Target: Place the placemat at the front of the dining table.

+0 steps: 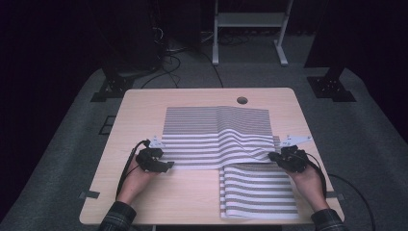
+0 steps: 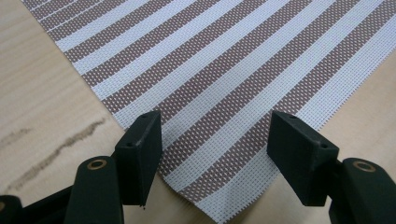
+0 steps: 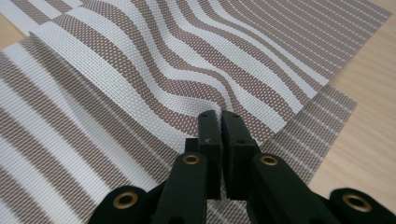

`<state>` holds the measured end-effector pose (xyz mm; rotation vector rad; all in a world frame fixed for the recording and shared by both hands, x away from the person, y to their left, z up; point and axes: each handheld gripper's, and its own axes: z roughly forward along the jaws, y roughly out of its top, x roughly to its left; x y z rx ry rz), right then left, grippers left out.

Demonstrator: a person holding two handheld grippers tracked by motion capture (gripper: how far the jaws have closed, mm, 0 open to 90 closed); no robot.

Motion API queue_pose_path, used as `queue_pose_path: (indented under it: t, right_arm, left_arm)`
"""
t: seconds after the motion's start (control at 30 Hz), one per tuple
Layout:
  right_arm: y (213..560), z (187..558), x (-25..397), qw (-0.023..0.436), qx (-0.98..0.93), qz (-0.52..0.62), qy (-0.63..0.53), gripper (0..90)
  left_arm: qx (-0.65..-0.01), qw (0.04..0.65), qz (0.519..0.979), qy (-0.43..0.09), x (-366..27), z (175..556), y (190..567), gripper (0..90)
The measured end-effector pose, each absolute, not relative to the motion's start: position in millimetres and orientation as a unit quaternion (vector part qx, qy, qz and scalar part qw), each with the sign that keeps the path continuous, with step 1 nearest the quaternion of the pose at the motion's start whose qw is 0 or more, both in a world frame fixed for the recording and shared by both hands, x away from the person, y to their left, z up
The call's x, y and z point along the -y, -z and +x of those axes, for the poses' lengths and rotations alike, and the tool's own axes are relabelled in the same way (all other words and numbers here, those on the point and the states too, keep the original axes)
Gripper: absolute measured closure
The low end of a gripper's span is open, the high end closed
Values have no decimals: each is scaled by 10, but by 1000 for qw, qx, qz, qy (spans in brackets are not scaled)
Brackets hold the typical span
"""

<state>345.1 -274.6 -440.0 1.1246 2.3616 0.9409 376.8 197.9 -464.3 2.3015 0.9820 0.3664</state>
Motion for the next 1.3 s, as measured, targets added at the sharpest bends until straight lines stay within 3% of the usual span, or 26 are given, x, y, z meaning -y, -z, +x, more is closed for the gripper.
queue_pose_path:
  t: [1.3]
  right_arm:
    - [4336,4694,2665,187,-809,437,-346,873]
  left_arm:
    - [-422,285,847,-153,-2003,4906,4611,377]
